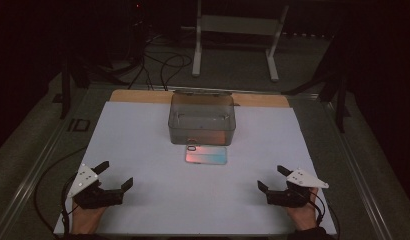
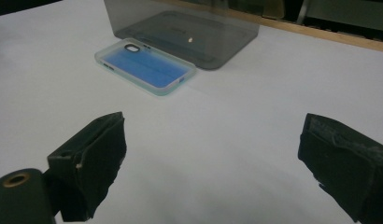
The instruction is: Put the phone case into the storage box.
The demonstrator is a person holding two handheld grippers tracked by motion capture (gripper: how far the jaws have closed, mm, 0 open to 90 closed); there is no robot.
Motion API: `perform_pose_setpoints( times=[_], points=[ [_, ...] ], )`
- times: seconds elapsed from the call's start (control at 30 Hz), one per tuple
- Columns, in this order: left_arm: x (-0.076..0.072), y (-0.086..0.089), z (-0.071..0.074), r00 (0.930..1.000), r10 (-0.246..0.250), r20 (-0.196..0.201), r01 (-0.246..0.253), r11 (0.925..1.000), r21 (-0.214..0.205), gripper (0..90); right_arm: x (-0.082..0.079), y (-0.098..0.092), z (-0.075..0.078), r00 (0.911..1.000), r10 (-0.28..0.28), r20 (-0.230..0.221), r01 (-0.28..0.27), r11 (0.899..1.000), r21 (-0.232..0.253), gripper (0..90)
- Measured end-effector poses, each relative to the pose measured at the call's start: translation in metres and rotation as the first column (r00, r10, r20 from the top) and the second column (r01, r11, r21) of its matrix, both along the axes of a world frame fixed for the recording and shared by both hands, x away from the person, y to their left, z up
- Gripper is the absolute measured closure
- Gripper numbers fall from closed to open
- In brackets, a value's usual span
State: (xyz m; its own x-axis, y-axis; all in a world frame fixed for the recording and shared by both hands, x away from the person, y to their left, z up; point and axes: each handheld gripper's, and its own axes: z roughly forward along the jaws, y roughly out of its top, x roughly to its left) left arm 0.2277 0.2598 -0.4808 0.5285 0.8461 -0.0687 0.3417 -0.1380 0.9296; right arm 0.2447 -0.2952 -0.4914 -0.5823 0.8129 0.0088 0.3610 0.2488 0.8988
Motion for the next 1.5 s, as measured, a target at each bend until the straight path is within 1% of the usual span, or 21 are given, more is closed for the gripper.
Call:
perform_pose_setpoints(
  times=[0.1, 0.23, 0.33, 0.37, 0.43, 0.47, 0.53, 0.57, 0.6, 0.63, 0.7, 0.77, 0.97, 1.03, 1.1, 1.2, 1.23, 1.27, 1.37, 1.5],
  points=[
    [0.0, -0.002, -0.001, 1.0, 0.004, 0.001, -0.004, 0.9999, 0.014, 0.3, 0.0, 0.0, 0.0, 1.0, -0.003, -0.005, 0.003, 1.0, -0.006, 7.9],
    [0.002, -0.004, -0.002, 0.9999, 0.012, -0.011, -0.012, 0.9996, 0.027, 0.3, 0.0, 0.001, 0.0, 1.0, -0.001, -0.007, 0.0, 1.0, -0.014, 7.9],
    [0.005, -0.005, -0.004, 0.9995, 0.019, -0.026, -0.018, 0.9994, 0.031, 0.2, 0.001, 0.002, -0.002, 0.9999, -0.005, -0.016, 0.005, 1.0, -0.004, 7.9],
    [0.006, -0.006, -0.004, 0.9993, 0.023, -0.03, -0.022, 0.9991, 0.036, 0.3, 0.001, 0.003, -0.002, 0.9999, -0.004, -0.016, 0.004, 1.0, -0.011, 8.0],
    [0.007, -0.007, -0.003, 0.9994, 0.026, -0.025, -0.025, 0.9989, 0.041, 0.2, 0.001, 0.004, -0.002, 0.9999, -0.003, -0.013, 0.003, 1.0, -0.019, 8.0],
    [0.009, -0.009, -0.001, 0.9994, 0.027, -0.019, -0.026, 0.9991, 0.034, 0.2, 0.001, 0.005, -0.002, 0.9999, -0.002, -0.012, 0.002, 1.0, -0.018, 8.0],
    [0.011, -0.01, 0.001, 0.9995, 0.027, -0.016, -0.026, 0.9991, 0.035, 0.2, 0.001, 0.005, -0.002, 0.9999, -0.002, -0.013, 0.002, 1.0, -0.017, 8.0],
    [0.014, -0.013, 0.003, 0.9998, 0.019, -0.011, -0.018, 0.9985, 0.051, 0.2, 0.001, 0.005, -0.002, 0.9999, -0.005, -0.014, 0.005, 1.0, -0.017, 8.0],
    [0.014, -0.013, 0.003, 0.9998, 0.019, -0.011, -0.018, 0.9985, 0.051, 0.2, 0.001, 0.005, -0.002, 0.9999, -0.005, -0.014, 0.005, 1.0, -0.017, 8.0],
    [0.017, -0.017, 0.005, 0.9999, 0.011, -0.005, -0.011, 0.998, 0.062, 0.2, 0.002, 0.004, -0.002, 0.9999, -0.004, -0.016, 0.004, 1.0, -0.016, 8.0],
    [0.023, -0.019, 0.005, 1.0, 0.005, 0.001, -0.005, 0.998, 0.064, 0.2, 0.002, 0.005, -0.002, 0.9998, -0.001, -0.018, 0.001, 1.0, -0.017, 8.0],
    [0.029, -0.021, 0.005, 0.9999, -0.005, -0.01, 0.005, 0.9977, 0.067, 0.2, 0.002, 0.005, -0.002, 0.9997, 0.003, -0.023, -0.003, 1.0, -0.014, 8.0],
    [0.042, -0.032, 0.008, 0.9998, -0.017, -0.006, 0.018, 0.9964, 0.083, 0.2, 0.003, 0.005, -0.003, 0.9996, 0.002, -0.027, -0.003, 1.0, -0.012, 8.0],
    [0.047, -0.035, 0.009, 0.9997, -0.02, -0.013, 0.021, 0.9958, 0.089, 0.1, 0.003, 0.006, -0.002, 0.9996, 0.002, -0.027, -0.003, 1.0, -0.016, 8.0],
    [0.052, -0.038, 0.009, 0.9995, -0.027, -0.018, 0.028, 0.9955, 0.09, 0.1, 0.002, 0.006, -0.002, 0.9996, 0.004, -0.027, -0.005, 1.0, -0.024, 8.0],
    [0.059, -0.044, 0.009, 0.9992, -0.034, -0.019, 0.035, 0.9954, 0.089, 0.1, 0.003, 0.005, -0.002, 0.9996, 0.003, -0.026, -0.004, 1.0, -0.022, 8.0],
    [0.059, -0.044, 0.009, 0.9992, -0.034, -0.019, 0.035, 0.9954, 0.089, 0.2, 0.003, 0.005, -0.002, 0.9996, 0.003, -0.026, -0.004, 1.0, -0.022, 8.0],
    [0.064, -0.049, 0.009, 0.9989, -0.039, -0.027, 0.041, 0.995, 0.091, 0.2, 0.003, 0.005, -0.002, 0.9995, 0.0, -0.03, -0.001, 1.0, -0.018, 8.0],
    [0.071, -0.057, 0.008, 0.9985, -0.045, -0.03, 0.048, 0.9948, 0.09, 0.1, 0.002, 0.005, -0.002, 0.9996, 0.003, -0.028, -0.003, 1.0, -0.022, 8.0],
    [0.082, -0.066, 0.007, 0.9973, -0.04, -0.062, 0.046, 0.9941, 0.098, 0.2, 0.003, 0.006, -0.001, 0.9996, 0.0, -0.028, -0.001, 1.0, -0.024, 8.0]
  ],
)
